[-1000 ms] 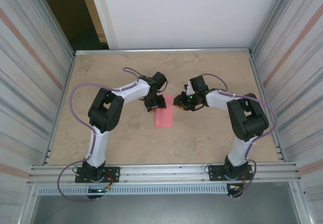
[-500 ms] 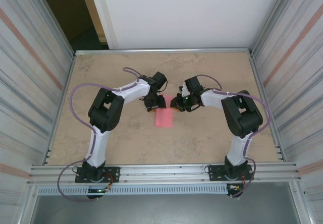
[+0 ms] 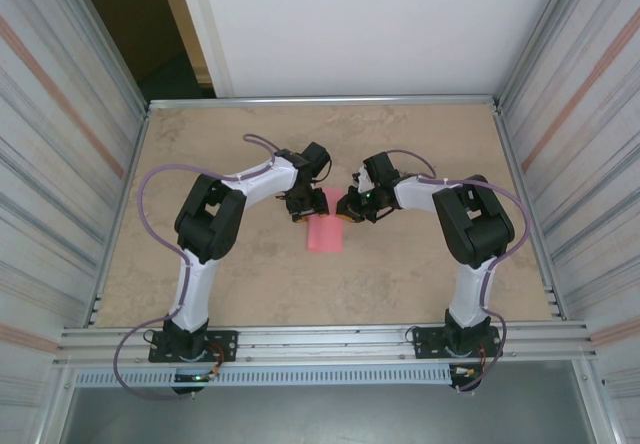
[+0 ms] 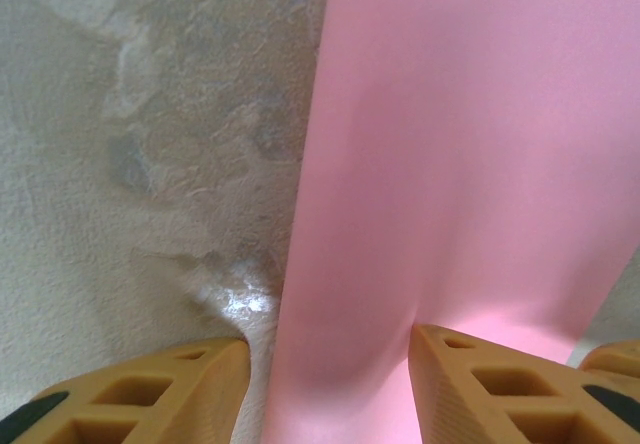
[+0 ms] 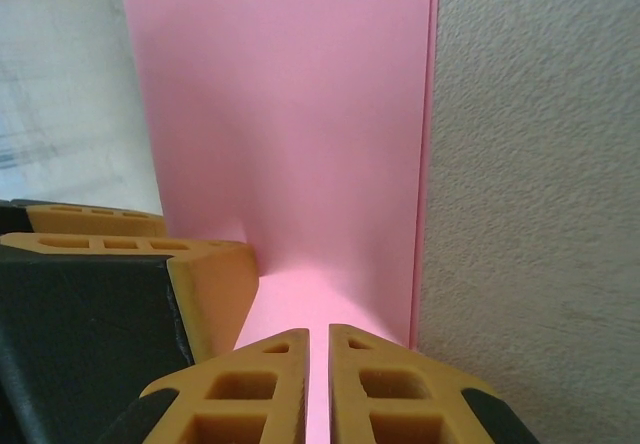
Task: Fold a paper plane with a square sheet of paper (pick it up from the middle)
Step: Hold the square sheet of paper at the center of the table.
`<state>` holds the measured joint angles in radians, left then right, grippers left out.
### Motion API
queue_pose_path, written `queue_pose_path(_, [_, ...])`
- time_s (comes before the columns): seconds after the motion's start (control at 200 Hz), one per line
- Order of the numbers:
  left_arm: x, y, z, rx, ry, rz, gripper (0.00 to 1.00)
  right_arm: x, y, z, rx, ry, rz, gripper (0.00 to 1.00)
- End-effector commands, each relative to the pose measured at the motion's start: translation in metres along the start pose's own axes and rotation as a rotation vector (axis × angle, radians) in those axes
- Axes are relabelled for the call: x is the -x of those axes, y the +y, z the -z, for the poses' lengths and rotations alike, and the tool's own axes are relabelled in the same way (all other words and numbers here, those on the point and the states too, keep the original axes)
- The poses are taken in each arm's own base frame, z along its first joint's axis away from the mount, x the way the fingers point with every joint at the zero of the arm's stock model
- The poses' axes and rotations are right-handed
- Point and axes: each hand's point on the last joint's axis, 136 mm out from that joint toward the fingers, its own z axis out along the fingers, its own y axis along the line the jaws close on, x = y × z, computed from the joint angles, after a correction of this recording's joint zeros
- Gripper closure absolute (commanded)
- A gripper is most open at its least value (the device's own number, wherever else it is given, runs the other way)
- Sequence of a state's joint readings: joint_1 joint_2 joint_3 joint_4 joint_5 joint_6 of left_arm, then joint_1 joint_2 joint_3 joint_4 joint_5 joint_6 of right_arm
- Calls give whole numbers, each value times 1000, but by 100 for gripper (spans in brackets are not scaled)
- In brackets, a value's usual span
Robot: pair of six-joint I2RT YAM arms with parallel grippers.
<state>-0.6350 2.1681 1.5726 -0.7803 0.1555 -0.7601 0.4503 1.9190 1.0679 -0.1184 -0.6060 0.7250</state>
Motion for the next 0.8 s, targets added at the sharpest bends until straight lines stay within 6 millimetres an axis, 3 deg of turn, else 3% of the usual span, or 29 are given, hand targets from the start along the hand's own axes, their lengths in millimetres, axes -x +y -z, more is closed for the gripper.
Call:
queue_pose_path(0.0, [-62,61,-90,197,246,54,51,-2,0,-4,-5,26,-18,87])
queue_pose_path(0.376, [-64,63,-92,190,250,68,51,-4,-10,-12,-34,47,-34,88])
queue_pose_path(0.591, [-62,59,-88,170,244,68,51,-16,-37,-16,-135,84,-56,89])
queue_pose_path(0.697, [-52,49,-73,128,212,60,51,-24,-56,-18,-196,107,-68,90])
queue_pose_path(0.792, [-31,31,-43,50,140,40,50,-30,-71,-19,-226,126,-82,91])
